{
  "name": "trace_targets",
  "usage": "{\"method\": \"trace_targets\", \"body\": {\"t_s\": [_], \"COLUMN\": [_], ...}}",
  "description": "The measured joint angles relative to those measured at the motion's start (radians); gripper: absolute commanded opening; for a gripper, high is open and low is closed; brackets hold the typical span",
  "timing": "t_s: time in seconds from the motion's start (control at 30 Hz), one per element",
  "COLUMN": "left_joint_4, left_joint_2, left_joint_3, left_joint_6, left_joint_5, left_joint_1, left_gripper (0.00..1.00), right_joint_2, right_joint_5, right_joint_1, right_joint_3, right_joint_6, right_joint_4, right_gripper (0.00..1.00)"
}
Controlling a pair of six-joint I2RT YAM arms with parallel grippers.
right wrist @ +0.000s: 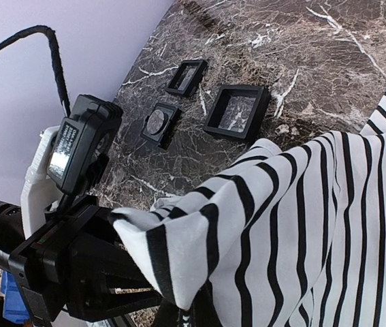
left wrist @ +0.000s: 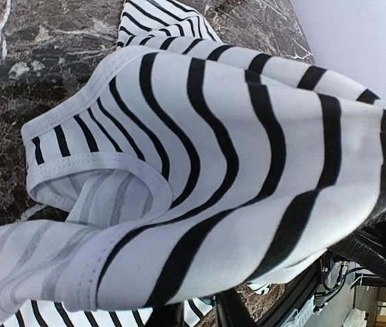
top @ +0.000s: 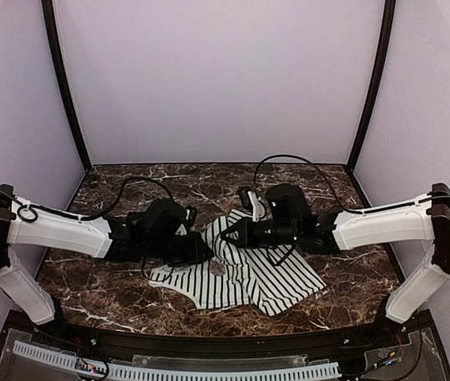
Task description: Remove the brooch from the garment
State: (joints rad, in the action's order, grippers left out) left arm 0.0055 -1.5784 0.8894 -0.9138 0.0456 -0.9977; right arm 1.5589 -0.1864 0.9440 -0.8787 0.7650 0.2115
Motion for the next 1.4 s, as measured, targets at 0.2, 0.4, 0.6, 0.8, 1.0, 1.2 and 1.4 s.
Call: {"method": "trace_targets", "body": {"t_s": [0.2, 0.4, 0.6, 0.8, 1.0, 1.2, 1.4], "left_joint_4": [-0.024, -0.04, -0.07, -0.094, -0.105, -0.101, -0.065], "left_joint_2": [0.0, 0.006, 0.018, 0.033, 0.042, 0.071, 0.132], "left_joint_3": [0.0, 0.0, 0.0, 0.0, 0.0, -0.002, -0.016], "left_joint_6": [-0.007, -0.006, 0.005, 0.024, 0.055, 0.13, 0.235], "left_joint_5": [-0.001, -0.002, -0.001, 0.001, -0.001, -0.001, 0.003], "left_joint_1": [0.0, 0.0, 0.001, 0.008, 0.013, 0.013, 0.019], "left_gripper": [0.01, 0.01, 0.01, 0.01, 0.01, 0.01, 0.01], "right_joint_2": [0.0, 0.0, 0.0, 0.0, 0.0, -0.005, -0.136], "right_joint_5": [0.001, 0.018, 0.047, 0.057, 0.067, 0.065, -0.027], "right_joint_1": [0.0, 0.007, 0.016, 0.018, 0.018, 0.016, -0.024], "right_joint_3": [0.0, -0.003, -0.008, -0.008, -0.008, 0.002, 0.157], "right_joint_6": [-0.005, -0.032, -0.055, -0.057, -0.057, -0.06, -0.078], "right_joint_4": [-0.001, -0.028, -0.055, -0.063, -0.068, -0.07, 0.048], "right_gripper": [0.0, 0.0, 0.0, 0.0, 0.0, 0.38, 0.73]}}
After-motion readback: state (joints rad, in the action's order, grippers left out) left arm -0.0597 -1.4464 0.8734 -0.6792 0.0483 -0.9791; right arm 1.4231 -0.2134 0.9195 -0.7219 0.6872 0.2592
